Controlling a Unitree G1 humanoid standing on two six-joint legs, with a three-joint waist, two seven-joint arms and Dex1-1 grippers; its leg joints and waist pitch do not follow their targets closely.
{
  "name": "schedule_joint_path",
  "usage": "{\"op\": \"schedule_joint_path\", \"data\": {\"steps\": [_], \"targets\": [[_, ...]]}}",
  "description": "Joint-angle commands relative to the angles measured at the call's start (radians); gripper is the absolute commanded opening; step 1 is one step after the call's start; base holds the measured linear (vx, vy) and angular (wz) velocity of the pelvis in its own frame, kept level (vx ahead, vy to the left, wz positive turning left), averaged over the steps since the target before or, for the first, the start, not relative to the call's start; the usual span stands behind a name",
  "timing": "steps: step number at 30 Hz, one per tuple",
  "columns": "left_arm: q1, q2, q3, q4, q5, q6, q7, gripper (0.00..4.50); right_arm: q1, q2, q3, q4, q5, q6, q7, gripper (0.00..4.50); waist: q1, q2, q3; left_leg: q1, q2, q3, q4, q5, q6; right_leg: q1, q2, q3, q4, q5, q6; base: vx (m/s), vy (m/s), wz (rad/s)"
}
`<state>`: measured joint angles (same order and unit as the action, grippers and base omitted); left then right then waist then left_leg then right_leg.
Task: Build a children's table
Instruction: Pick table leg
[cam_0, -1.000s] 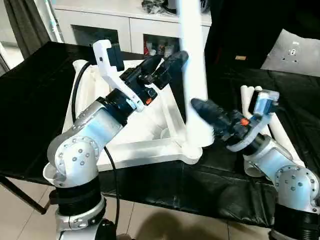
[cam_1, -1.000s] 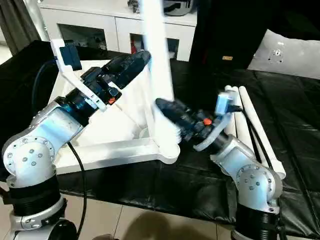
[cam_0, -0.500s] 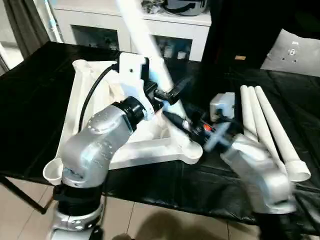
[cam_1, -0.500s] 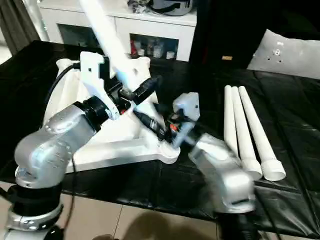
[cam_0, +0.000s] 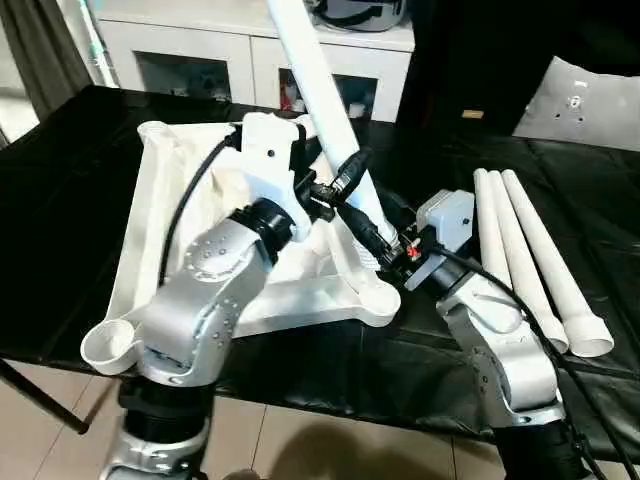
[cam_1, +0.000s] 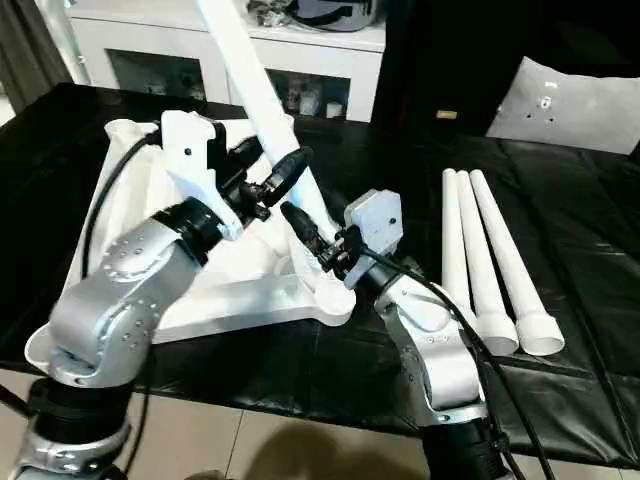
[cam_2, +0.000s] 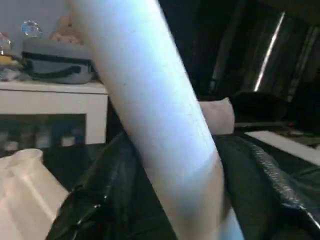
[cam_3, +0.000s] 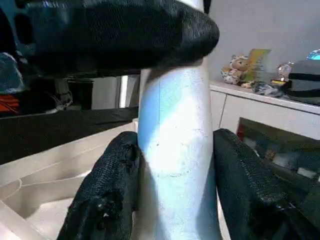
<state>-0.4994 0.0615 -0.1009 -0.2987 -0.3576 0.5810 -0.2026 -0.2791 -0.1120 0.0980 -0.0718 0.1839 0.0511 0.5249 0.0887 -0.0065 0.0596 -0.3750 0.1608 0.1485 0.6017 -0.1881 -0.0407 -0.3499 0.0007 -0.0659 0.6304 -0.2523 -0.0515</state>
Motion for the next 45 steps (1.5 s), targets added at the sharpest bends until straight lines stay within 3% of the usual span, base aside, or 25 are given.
{"op": "schedule_joint_path", "data": {"steps": [1,10,16,23,27,31,36,39,45], "targets": [[0.006,-0.018,0.017,0.009,-0.019,0.011,0.014,2.57,-0.003,-0.002,0.020,-0.010,-0.010,-0.031,0.013,1.85,-0.001,-0.004,-0.063,0.005,0.078,-0.026,-0.057,-0.043,0.053,0.046,-0.149,0.074,-0.073,0.056,-0.115,0.000,0.000,0.00],[-0.019,-0.162,0.142,0.022,-0.193,0.079,0.089,2.07,-0.015,-0.013,0.047,0.028,-0.067,-0.121,0.006,1.85,0.001,-0.009,-0.063,0.004,0.076,-0.022,-0.053,-0.044,0.067,0.046,-0.148,0.073,-0.074,0.050,-0.123,0.000,0.000,0.00],[-0.017,-0.183,0.172,0.028,-0.261,0.137,0.088,1.93,-0.026,-0.019,0.069,0.046,-0.094,-0.154,0.013,1.85,-0.001,-0.008,-0.062,0.006,0.078,-0.023,-0.055,-0.053,0.071,0.043,-0.146,0.072,-0.076,0.028,-0.117,0.000,0.000,0.00],[-0.015,-0.168,0.172,0.035,-0.252,0.123,0.080,1.89,-0.035,-0.033,0.088,0.049,-0.121,-0.174,0.019,1.85,-0.001,-0.009,-0.061,0.007,0.078,-0.022,-0.055,-0.060,0.073,0.042,-0.147,0.072,-0.077,0.019,-0.114,0.000,0.000,0.00],[-0.020,-0.130,0.152,0.045,-0.177,0.066,0.072,1.89,-0.043,-0.037,0.088,0.056,-0.145,-0.175,-0.001,1.85,0.000,-0.007,-0.061,0.008,0.079,-0.022,-0.056,-0.062,0.071,0.041,-0.147,0.073,-0.079,0.002,-0.103,0.000,0.000,0.00],[-0.023,-0.138,0.165,0.052,-0.189,0.080,0.083,1.88,-0.046,-0.034,0.088,0.060,-0.142,-0.162,-0.004,1.85,-0.001,-0.007,-0.062,0.007,0.079,-0.022,-0.056,-0.056,0.071,0.043,-0.148,0.072,-0.074,0.039,-0.116,0.000,0.000,0.00],[-0.028,-0.152,0.186,0.063,-0.203,0.079,0.114,1.88,-0.052,-0.036,0.094,0.082,-0.156,-0.152,-0.003,1.85,-0.002,-0.007,-0.061,0.008,0.079,-0.021,-0.056,-0.066,0.069,0.041,-0.149,0.071,-0.077,0.020,-0.124,0.000,0.000,0.00],[-0.030,-0.144,0.180,0.065,-0.194,0.069,0.115,1.88,-0.055,-0.036,0.094,0.090,-0.151,-0.143,-0.001,2.55,-0.001,-0.009,-0.062,0.008,0.079,-0.020,-0.056,-0.061,0.071,0.042,-0.149,0.072,-0.075,0.017,-0.122,0.000,0.000,0.00],[-0.041,-0.143,0.189,0.071,-0.175,0.057,0.133,1.88,-0.050,-0.042,0.099,0.099,-0.146,-0.133,0.016,3.04,-0.001,-0.010,-0.062,0.008,0.080,-0.020,-0.055,-0.058,0.076,0.041,-0.149,0.072,-0.076,0.022,-0.118,0.000,0.000,0.00]]}}
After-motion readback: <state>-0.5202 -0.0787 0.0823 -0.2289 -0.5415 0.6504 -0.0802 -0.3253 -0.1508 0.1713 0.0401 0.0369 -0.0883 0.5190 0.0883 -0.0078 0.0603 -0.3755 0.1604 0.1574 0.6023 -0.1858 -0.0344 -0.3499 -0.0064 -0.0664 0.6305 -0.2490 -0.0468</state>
